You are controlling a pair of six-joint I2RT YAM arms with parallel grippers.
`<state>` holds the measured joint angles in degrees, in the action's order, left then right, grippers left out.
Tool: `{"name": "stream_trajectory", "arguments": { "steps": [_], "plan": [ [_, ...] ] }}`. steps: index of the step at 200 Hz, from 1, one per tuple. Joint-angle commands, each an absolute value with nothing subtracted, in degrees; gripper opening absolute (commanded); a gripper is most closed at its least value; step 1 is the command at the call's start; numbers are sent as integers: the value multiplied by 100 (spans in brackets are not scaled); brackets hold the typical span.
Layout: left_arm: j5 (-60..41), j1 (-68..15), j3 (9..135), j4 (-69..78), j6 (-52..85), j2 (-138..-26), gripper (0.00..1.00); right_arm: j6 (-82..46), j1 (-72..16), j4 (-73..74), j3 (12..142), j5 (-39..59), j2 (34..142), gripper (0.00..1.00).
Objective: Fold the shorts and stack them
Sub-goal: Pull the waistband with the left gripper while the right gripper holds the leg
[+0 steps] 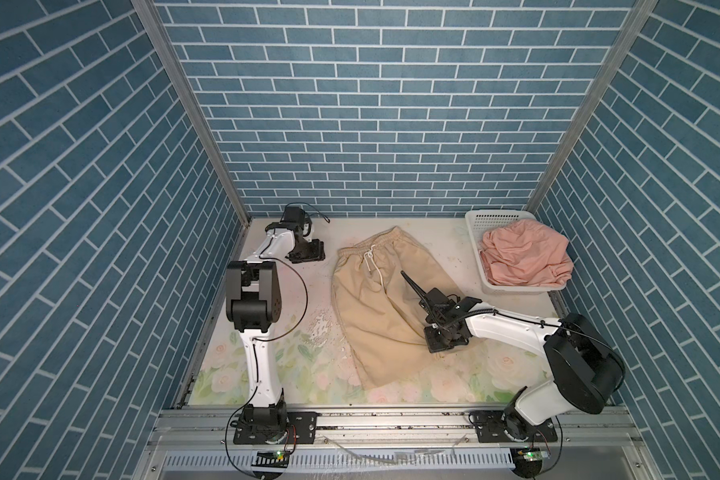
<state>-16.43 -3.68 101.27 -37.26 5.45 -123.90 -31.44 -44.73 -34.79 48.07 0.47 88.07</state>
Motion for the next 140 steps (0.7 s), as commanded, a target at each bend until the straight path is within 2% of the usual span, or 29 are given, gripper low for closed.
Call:
{"name": "stream_trajectory", "arguments": {
  "steps": [1,36,85,110,140],
  "plan": [
    [-2023,-644,10593,-3481,496,-12794,78,-3276,-4463,-3315,4664,203,8577,2],
    [-2036,-790,11231,-3621,439,-13301,83,-3562,-4474,-3082,4398,183,8329,2],
    [-1909,-940,11722,-3750,600,-13787,83,-3799,-4466,-3033,4199,73,8096,1],
    [-1915,-979,11929,-3827,633,-13963,74,-3882,-4478,-2984,4118,62,8025,1],
    [-1601,-1152,12181,-4154,454,-14123,55,-3942,-4474,-2971,4074,20,8016,1]
  ]
}}
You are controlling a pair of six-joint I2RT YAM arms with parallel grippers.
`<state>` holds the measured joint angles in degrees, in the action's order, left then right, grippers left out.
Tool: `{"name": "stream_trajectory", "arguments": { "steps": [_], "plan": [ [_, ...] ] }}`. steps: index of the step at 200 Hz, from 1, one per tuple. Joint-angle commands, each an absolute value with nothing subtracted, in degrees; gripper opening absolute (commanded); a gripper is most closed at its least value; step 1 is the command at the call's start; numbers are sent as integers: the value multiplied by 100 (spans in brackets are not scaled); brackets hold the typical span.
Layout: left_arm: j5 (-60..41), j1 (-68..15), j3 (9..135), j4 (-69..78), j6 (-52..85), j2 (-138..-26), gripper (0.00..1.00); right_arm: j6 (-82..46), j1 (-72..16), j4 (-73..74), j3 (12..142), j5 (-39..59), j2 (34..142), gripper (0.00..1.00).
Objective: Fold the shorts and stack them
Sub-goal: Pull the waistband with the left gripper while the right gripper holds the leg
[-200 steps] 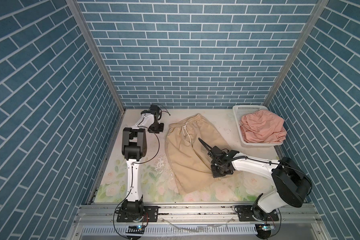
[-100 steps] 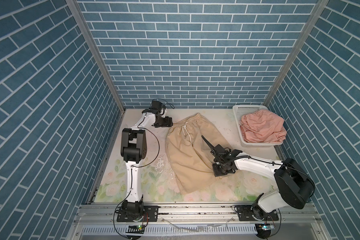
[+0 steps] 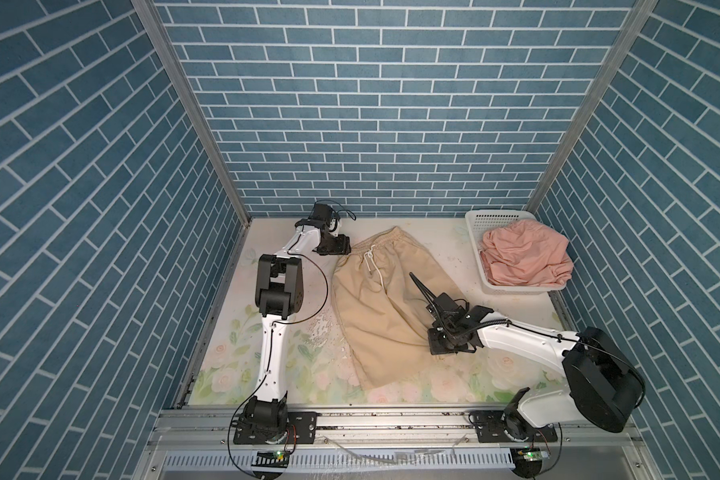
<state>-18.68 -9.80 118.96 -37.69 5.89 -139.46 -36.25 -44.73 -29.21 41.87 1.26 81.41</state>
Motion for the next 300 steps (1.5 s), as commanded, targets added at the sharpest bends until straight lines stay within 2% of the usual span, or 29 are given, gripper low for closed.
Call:
{"name": "stream_trajectory", "arguments": {
  "steps": [1,16,51,109,172,189,213,243,270,283,287,300],
  "plan": [
    [-1587,-1156,12190,-4169,451,-14132,54,-3944,-4478,-2971,4072,19,8016,1],
    [-1504,-1187,12316,-4342,422,-14247,43,-3990,-4482,-2945,4045,9,8005,1],
    [-1036,-1169,12438,-4685,439,-14384,0,-4060,-4482,-3006,4014,-101,7972,1],
    [-987,-430,10973,-4370,825,-13390,0,-3846,-4359,-3006,4028,-238,8256,1],
    [-271,659,8194,-3769,1291,-11442,0,-2446,-3646,-3151,5485,-143,9806,1],
    [-255,900,7736,-3646,1326,-11092,0,-1971,-3412,-3263,6030,-160,10254,6],
    [-295,958,7101,-3438,1480,-10637,0,-1402,-3219,-3390,6802,-173,10702,20],
    [-556,958,6100,-2795,1918,-9720,15,-1078,-3144,-3562,7522,32,10771,37],
    [-1041,950,6420,-3228,1720,-9471,77,-1358,-3132,-3608,7326,233,10166,46],
    [-1136,934,6708,-3365,1627,-9437,89,-1616,-3136,-3616,6972,255,9729,49],
    [-1161,919,6764,-3343,1613,-9418,98,-1692,-3135,-3621,6859,263,9605,49],
    [-1376,854,6927,-3124,1520,-9370,100,-1998,-3137,-3620,6435,240,9166,51]
  ]
}}
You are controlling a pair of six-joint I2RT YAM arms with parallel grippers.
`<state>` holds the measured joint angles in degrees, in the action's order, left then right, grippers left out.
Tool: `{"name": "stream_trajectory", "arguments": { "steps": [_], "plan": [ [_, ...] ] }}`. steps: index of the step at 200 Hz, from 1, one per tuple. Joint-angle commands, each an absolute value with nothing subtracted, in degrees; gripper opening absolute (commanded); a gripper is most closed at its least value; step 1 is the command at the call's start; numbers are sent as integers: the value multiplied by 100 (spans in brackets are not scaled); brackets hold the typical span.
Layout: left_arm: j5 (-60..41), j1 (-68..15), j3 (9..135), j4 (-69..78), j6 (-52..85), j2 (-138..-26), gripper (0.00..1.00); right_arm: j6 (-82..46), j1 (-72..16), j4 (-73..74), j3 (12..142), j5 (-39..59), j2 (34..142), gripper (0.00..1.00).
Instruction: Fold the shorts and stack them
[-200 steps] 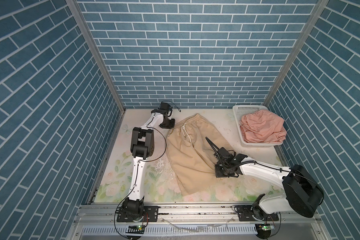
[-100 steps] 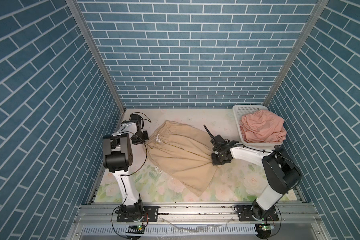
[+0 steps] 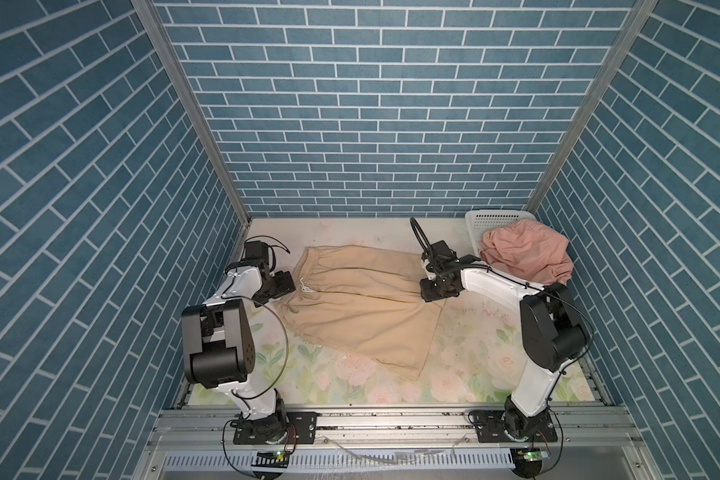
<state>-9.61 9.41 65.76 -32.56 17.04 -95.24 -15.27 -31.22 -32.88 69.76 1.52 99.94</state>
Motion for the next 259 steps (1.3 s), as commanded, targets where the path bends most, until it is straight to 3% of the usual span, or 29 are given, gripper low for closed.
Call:
{"name": "stream_trajectory", "arguments": {
  "steps": [1,33,60,118,158,180,203,226,241,259],
  "plan": [
    [-1395,845,6939,-3100,1516,-9369,100,-2046,-3142,-3614,6370,249,9103,51],
    [-1623,343,7881,-2870,767,-9882,100,-2792,-3144,-3210,5325,472,8334,52],
    [-808,-243,8733,-2842,-88,-10703,100,-3267,-3141,-2465,4597,658,8113,52],
    [-664,-255,10269,-3474,-128,-12426,96,-3445,-3121,-1593,4215,536,8370,54],
    [-771,-257,10235,-3425,-97,-12715,75,-3465,-3025,-1136,4196,729,8680,54],
    [-782,-221,10252,-3454,-71,-12816,66,-3472,-2954,-1146,4287,729,8865,48],
    [-802,-152,10380,-3544,-19,-12942,27,-3480,-2840,-1082,4306,765,8947,35],
    [-713,-80,10622,-3738,-35,-13171,0,-3388,-2652,-1106,4380,824,9056,13],
    [-630,-38,10781,-3896,-79,-13293,0,-3283,-2513,-1091,4484,924,9176,0],
    [-587,61,10752,-3896,18,-13270,0,-3161,-2390,-1106,4648,991,9342,0]
  ]
}}
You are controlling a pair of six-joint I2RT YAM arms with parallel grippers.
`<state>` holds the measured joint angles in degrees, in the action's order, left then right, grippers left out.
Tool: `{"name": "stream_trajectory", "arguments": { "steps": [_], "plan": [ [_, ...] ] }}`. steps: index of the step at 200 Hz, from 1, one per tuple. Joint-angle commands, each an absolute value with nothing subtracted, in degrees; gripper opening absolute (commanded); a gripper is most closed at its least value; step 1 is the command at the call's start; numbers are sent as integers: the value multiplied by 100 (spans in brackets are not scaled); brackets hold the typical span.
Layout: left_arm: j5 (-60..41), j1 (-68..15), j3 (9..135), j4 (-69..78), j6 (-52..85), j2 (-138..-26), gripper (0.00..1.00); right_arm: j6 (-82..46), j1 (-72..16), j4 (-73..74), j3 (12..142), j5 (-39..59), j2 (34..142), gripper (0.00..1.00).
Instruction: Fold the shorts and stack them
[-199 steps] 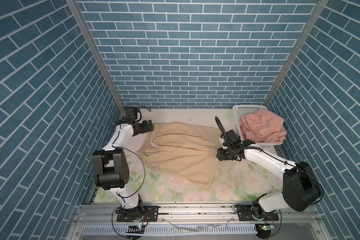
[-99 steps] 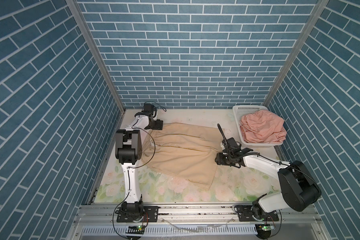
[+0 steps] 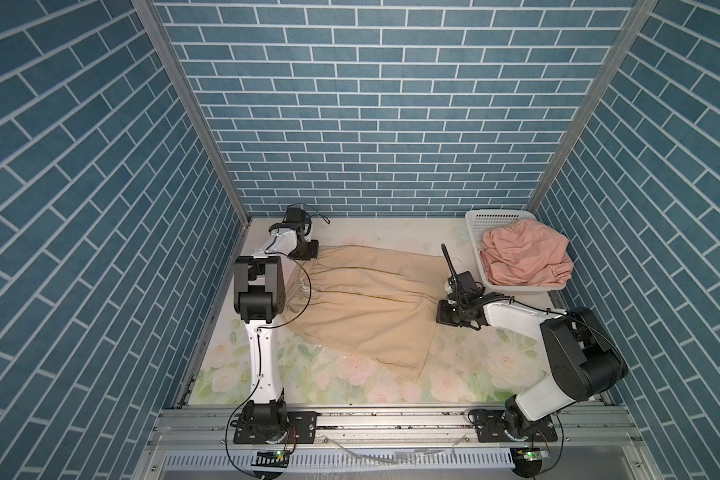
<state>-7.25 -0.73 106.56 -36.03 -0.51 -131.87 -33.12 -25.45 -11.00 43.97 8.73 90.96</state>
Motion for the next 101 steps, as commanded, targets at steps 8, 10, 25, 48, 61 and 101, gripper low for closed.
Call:
{"name": "stream_trajectory", "arguments": {
  "steps": [8,10,25,48,61,101],
  "plan": [
    [-602,132,10704,-3873,96,-13223,0,-3085,-2327,-1142,4749,1015,9444,0],
    [-610,149,10689,-3864,114,-13209,0,-3067,-2307,-1145,4775,1023,9462,0],
    [-676,281,10540,-3749,263,-13062,0,-2938,-2180,-1194,4969,1093,9623,0],
    [-872,436,10264,-3542,402,-12816,0,-2712,-1984,-1319,5321,1169,9869,0],
    [-831,489,10037,-3427,497,-12642,0,-2608,-1850,-1356,5495,1225,10002,0],
    [-962,751,9314,-3279,848,-12167,0,-2396,-1669,-1662,5892,1387,10067,0]
  ]
}}
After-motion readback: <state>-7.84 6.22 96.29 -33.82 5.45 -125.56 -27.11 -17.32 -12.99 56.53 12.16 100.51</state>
